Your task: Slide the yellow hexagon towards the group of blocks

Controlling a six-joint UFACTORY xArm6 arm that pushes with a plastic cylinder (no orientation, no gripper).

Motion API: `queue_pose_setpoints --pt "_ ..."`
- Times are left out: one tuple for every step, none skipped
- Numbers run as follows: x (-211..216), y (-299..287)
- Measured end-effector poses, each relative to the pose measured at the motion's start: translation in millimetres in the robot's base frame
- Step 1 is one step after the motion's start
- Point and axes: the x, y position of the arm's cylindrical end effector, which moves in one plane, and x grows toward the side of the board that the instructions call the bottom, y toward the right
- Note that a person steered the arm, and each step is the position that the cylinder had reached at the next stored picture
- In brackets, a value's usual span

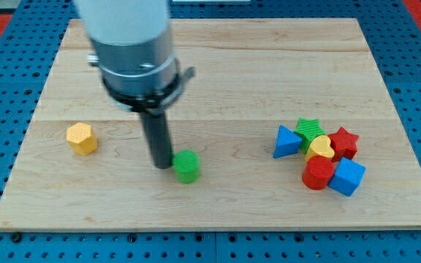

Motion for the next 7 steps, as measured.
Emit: queue_pose_setpoints --pt "-2.2 90.2" --pt "19.9 24.6" --pt "39.3 49.8" --pt "39.3 120.3" --pt "30.6 116.5" --pt "31.4 -13.1" --pt "31.1 -152.4"
